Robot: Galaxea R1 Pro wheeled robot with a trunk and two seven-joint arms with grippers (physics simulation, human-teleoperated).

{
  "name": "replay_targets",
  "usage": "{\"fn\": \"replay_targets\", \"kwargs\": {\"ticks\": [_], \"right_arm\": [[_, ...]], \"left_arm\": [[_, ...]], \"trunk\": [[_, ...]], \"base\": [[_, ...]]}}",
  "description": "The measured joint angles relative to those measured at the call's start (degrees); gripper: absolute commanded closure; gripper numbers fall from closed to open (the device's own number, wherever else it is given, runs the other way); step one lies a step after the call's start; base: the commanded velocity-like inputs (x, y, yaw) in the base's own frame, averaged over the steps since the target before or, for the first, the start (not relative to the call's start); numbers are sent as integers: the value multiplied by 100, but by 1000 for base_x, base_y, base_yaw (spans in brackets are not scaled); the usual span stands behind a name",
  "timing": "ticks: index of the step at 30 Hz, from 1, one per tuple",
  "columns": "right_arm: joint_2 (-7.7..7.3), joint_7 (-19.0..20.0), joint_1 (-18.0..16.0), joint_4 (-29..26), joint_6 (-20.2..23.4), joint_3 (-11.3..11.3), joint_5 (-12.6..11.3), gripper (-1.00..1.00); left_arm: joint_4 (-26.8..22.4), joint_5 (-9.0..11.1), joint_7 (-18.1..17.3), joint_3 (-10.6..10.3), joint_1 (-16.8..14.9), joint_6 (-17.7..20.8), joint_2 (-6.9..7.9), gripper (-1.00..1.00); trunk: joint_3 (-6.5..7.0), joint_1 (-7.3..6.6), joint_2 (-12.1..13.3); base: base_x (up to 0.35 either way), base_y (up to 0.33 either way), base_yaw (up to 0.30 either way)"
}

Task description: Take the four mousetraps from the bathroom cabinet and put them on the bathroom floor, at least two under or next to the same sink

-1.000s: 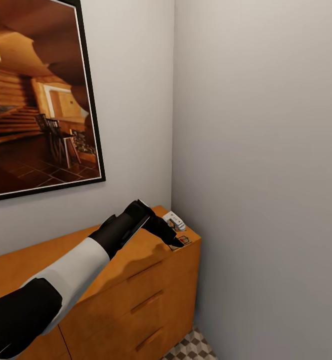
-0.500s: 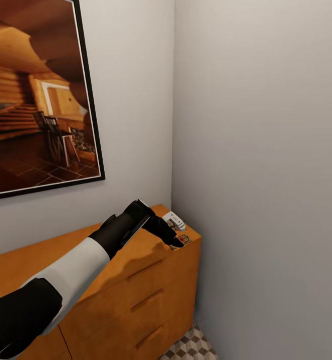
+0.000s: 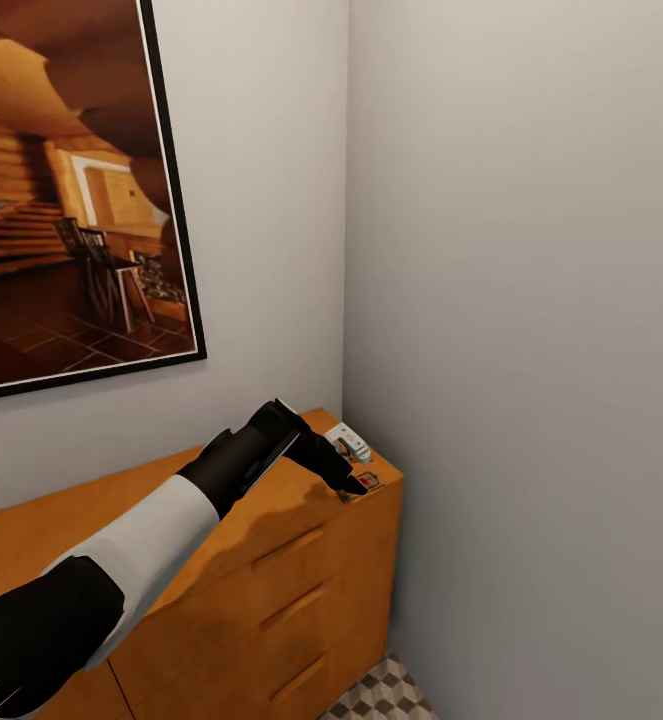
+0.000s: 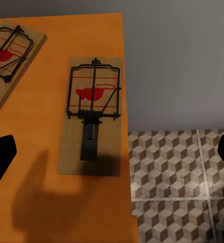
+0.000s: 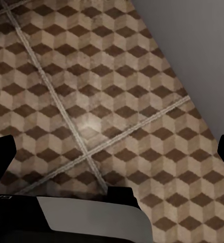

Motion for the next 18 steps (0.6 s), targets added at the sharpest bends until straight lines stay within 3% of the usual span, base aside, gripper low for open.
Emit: {"fn": "replay_targets", "kwargs": {"ticks": [18], "right_arm": [[0,1,-3,7,-8,2,1,-100]], "left_arm": [[-3,0,0,-9,0,2,-7,-100]], "trunk": [[-1,0,0]], "base": [[49,0,0]]}}
